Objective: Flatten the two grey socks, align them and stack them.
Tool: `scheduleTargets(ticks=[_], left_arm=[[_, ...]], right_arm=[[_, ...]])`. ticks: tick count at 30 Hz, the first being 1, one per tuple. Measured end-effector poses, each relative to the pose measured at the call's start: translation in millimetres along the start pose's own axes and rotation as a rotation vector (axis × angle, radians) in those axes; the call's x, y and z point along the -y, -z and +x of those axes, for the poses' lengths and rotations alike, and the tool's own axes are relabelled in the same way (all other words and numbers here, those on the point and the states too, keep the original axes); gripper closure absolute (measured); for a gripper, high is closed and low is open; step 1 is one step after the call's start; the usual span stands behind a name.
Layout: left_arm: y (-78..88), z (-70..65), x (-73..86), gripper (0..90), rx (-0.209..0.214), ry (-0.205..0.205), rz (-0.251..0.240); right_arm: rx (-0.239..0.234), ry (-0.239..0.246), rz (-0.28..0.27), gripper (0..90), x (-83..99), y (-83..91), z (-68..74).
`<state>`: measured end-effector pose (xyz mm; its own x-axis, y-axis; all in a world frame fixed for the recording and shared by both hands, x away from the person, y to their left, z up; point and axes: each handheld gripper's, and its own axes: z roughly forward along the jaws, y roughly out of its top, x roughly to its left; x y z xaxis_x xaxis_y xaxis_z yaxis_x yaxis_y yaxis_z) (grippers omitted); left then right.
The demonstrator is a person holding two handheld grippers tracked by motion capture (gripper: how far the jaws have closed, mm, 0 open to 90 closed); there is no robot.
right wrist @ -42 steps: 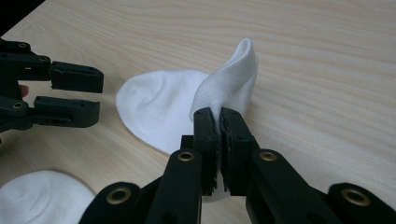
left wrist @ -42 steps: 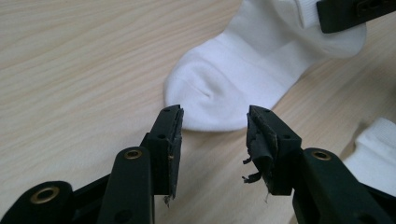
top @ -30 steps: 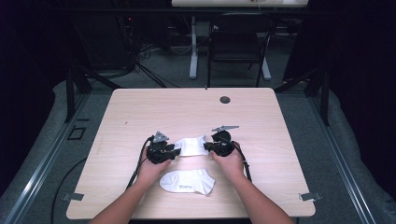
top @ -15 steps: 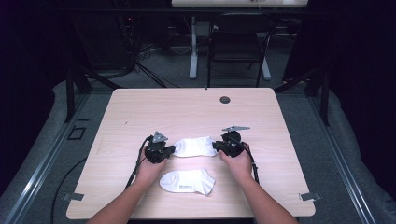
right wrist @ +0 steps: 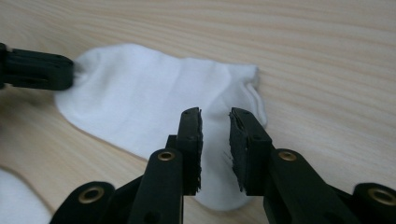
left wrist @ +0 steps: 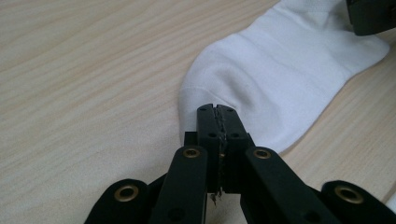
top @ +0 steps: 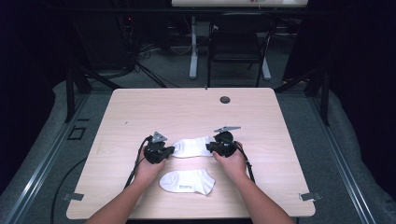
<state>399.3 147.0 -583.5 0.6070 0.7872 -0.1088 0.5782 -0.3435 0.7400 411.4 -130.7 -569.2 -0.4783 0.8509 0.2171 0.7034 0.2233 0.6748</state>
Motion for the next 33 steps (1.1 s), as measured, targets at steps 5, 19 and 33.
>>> scheduleTargets(ticks=[5,19,33], left_arm=[[2.7,2.4,0.7,89.8,0.002,-0.01,0.012],[10.3,7.0,4.7,89.8,-0.02,-0.005,0.024],[22.3,7.5,-13.8,71.6,0.004,0.008,-0.043]], right_arm=[[0.007,-0.018,0.024,75.2,2.4,-2.0,-6.1],[0.027,0.029,0.031,77.2,7.8,2.3,-4.5],[0.018,0.036,-0.031,65.4,-6.5,19.8,-11.2]])
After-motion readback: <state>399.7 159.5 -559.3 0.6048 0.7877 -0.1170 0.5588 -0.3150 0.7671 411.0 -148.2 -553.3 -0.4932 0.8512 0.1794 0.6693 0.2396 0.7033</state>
